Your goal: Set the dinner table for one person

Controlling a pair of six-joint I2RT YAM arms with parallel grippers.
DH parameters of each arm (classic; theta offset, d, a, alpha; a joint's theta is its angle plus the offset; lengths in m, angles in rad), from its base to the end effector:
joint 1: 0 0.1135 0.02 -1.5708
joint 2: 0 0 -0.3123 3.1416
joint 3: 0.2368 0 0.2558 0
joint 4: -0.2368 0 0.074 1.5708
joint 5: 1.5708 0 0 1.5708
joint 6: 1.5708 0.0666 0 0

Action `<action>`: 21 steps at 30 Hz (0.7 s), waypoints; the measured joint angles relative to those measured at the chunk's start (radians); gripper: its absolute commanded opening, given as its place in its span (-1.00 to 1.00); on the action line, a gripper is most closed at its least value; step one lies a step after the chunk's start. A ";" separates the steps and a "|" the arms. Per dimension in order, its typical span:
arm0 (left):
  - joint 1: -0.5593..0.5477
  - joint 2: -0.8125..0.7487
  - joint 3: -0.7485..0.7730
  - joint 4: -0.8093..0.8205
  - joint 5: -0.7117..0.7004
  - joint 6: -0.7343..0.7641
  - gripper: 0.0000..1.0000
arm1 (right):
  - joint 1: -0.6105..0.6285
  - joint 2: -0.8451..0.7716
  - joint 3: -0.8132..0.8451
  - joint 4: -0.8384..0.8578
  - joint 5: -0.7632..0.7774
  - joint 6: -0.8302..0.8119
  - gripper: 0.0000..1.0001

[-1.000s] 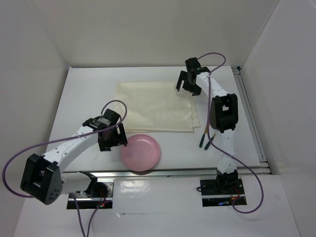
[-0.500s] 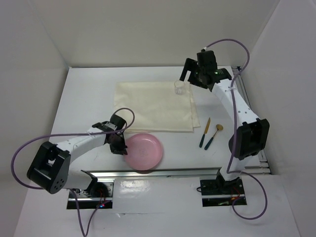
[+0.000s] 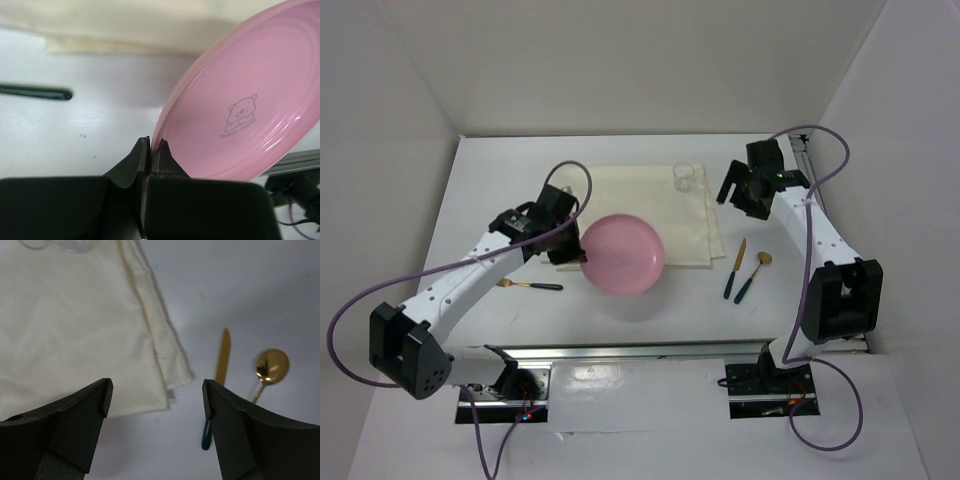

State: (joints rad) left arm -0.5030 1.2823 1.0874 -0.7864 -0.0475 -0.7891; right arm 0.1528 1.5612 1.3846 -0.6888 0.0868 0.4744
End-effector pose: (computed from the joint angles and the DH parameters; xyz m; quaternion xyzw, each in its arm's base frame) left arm 0.2336 -0.1249 0.3068 -0.1432 0.9459 -0.1567 0.2456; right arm 0.3600 0.0496 0.3343 0.1649 0.9231 0.0677 0.3408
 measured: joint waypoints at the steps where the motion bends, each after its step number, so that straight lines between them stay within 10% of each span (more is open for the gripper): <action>1: 0.000 0.019 0.049 -0.004 -0.003 0.003 -1.00 | -0.019 -0.013 -0.035 -0.008 0.001 0.000 0.63; 7: 0.024 0.254 0.301 0.058 -0.023 0.034 -1.00 | -0.130 -0.121 -0.245 -0.035 -0.016 -0.001 0.29; 21: 0.137 0.717 0.486 0.161 0.018 0.061 -1.00 | -0.146 -0.198 -0.569 0.012 -0.199 0.042 0.29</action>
State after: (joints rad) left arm -0.3656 1.9991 1.5738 -0.6250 -0.0299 -0.7280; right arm 0.0063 1.3636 0.8158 -0.6769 -0.1123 0.5159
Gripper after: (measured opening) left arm 0.069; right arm 0.648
